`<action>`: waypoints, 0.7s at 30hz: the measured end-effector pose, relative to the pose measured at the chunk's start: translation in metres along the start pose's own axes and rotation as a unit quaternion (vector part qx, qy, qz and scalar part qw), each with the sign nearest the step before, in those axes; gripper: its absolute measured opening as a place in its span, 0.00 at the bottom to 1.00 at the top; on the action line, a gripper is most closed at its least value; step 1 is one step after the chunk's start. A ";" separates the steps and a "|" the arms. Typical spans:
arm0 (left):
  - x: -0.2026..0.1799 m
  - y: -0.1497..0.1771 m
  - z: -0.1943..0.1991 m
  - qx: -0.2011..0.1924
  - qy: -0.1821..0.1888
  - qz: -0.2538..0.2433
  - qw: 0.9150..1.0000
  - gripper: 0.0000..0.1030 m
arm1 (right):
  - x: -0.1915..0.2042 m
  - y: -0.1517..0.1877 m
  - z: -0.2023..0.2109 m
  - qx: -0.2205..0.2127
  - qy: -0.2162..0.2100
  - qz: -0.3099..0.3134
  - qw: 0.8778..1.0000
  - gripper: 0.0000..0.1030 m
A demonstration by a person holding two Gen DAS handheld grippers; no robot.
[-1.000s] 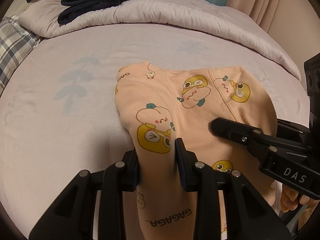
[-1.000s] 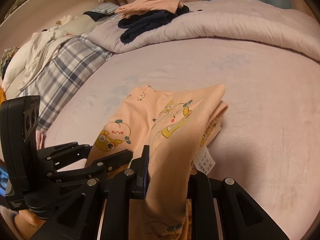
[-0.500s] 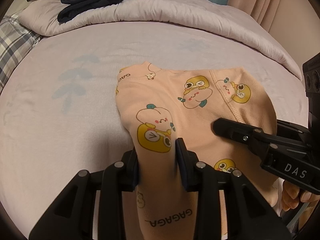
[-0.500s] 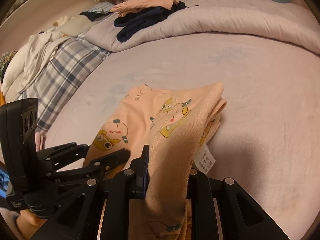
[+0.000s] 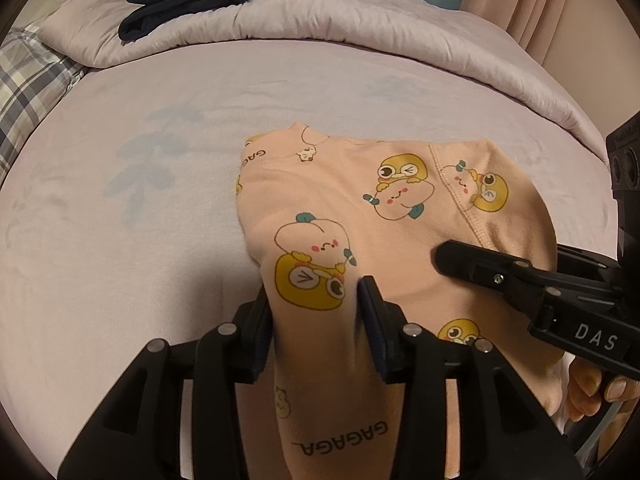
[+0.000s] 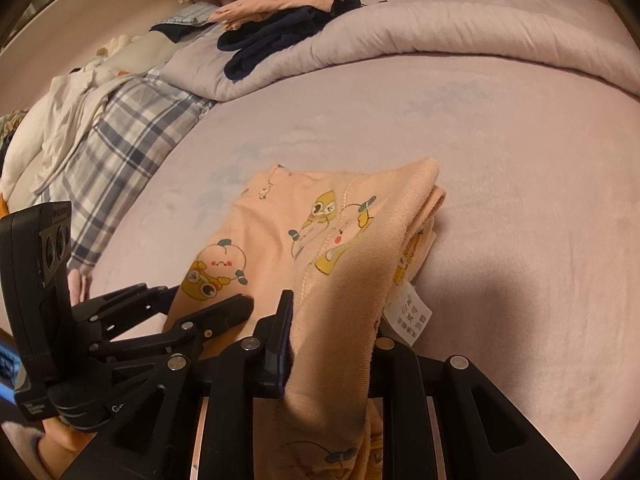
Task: Fold small clothes
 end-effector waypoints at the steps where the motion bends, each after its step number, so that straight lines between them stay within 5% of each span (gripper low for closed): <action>1: 0.000 0.000 0.000 0.000 -0.001 0.000 1.000 0.43 | -0.001 0.000 0.000 0.001 0.000 -0.001 1.000 0.21; 21: 0.007 -0.001 -0.001 -0.001 -0.012 0.007 1.000 0.59 | -0.013 -0.001 -0.005 0.018 -0.010 -0.031 0.999 0.26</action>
Point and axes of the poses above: each gripper's, at about its wrist camera, not at the fingertips, and z roughly against the way its jaws point, x to its left, y to its underside, the point moved 2 cm from there along -z, roughly the way its jaws point, and after that the axes turned 8 degrees about y, right-handed, at the moved point
